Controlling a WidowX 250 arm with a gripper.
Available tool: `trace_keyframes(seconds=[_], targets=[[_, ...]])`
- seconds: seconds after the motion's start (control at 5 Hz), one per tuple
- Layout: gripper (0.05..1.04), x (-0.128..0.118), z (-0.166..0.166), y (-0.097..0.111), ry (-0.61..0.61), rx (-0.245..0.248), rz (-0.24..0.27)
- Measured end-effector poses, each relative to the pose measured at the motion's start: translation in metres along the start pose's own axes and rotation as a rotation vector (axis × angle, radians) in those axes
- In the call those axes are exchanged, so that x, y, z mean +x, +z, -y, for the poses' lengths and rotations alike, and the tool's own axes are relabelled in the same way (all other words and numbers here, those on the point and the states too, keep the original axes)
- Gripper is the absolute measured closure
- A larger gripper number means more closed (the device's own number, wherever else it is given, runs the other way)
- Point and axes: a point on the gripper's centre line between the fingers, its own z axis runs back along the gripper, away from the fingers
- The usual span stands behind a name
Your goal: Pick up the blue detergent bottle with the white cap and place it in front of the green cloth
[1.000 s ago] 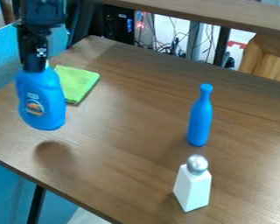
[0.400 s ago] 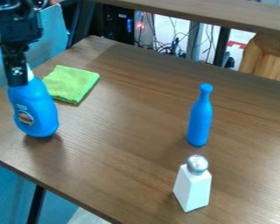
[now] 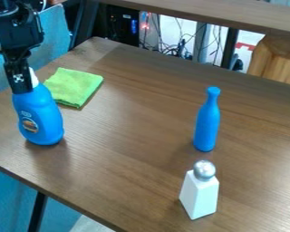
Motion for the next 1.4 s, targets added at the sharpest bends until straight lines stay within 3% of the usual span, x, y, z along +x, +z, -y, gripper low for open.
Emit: trace_keyframes(seconds=[0.4,0.6,0.8,1.2,1.4], targets=[[0.533,0.015,0.003,0.0,0.008,0.01,-0.027],[0.195,0.021,0.008,-0.001,0.019,-0.003,-0.038],[0.07,0.027,0.012,0.006,0.036,-0.039,-0.002],[0.074,0.05,0.008,0.051,0.007,0.012,0.073],[0.074,0.089,0.017,0.067,-0.039,0.048,0.069]])
